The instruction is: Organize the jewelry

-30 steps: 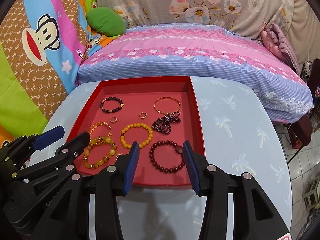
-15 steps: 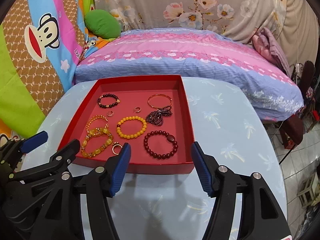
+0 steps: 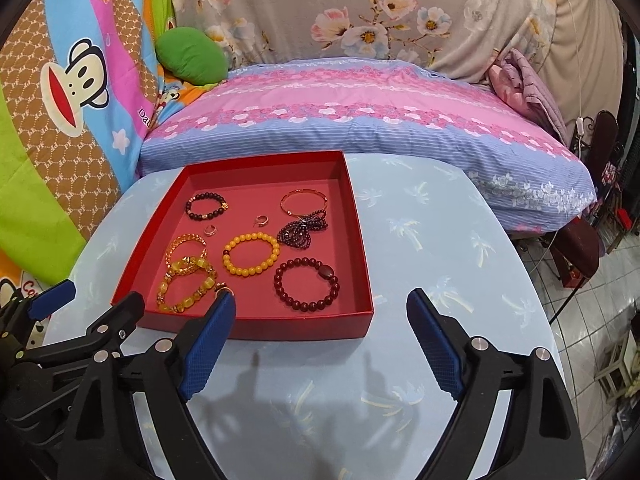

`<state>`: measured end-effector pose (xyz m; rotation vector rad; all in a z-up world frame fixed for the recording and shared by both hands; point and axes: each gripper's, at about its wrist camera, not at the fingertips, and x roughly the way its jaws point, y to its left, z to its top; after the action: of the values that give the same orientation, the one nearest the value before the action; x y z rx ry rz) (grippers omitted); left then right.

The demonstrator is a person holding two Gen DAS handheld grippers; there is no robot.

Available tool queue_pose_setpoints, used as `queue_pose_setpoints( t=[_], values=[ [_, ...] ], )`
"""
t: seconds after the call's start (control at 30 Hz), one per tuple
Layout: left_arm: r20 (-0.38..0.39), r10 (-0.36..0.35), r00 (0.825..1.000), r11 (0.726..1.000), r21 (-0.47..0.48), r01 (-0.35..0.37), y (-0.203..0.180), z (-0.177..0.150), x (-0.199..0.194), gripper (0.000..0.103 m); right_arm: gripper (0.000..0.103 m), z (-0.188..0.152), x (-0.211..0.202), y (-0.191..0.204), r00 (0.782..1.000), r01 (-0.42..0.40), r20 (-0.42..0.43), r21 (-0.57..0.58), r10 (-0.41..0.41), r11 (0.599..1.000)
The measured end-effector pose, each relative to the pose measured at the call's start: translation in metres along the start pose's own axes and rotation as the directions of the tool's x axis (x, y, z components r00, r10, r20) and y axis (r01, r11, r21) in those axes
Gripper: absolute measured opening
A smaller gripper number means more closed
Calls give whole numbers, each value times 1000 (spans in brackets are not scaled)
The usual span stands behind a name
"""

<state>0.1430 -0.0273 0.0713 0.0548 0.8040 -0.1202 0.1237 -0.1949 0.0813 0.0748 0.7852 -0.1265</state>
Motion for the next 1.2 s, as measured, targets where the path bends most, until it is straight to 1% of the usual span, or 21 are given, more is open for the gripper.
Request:
queue_pose_setpoints(
  t=[0.13,0.23,0.33,0.4,0.43,0.6,0.63,1.07,1.2],
  values=[
    [-2,-4,1000,1000,-7,4,1,-2,1,88,84,-1,2,-1,1000,6,-5,12,-5,1000],
    [-5,-4,1000,1000,-7,4,2,-2,2,88,85,-2,5,-3,1000,4,-29,30,-3,1000],
    [-8,-5,1000,1000,-8,5,2,-3,3,88,86,-3,6,-2,1000,9,-22,30,-9,1000],
    [-10,-5,1000,1000,-9,5,2,-3,4,88,87,-5,6,-2,1000,15,-23,31,-14,999],
    [-11,-3,1000,1000,-12,3,3,-3,4,88,90,-5,6,-3,1000,17,-24,34,-16,999],
    [-14,-3,1000,1000,-12,2,3,-4,6,89,92,-7,6,-4,1000,28,-14,40,-27,999],
    [-15,1,1000,1000,-13,-1,3,-4,7,89,97,-7,6,-4,999,32,-14,39,-32,999],
    [-17,3,1000,1000,-17,-3,4,-4,10,89,97,-7,10,-5,1000,-7,-19,27,8,1000],
    [-17,9,1000,1000,-13,-9,4,-4,11,89,97,-9,12,-5,1000,11,-16,19,-11,1000]
  ],
)
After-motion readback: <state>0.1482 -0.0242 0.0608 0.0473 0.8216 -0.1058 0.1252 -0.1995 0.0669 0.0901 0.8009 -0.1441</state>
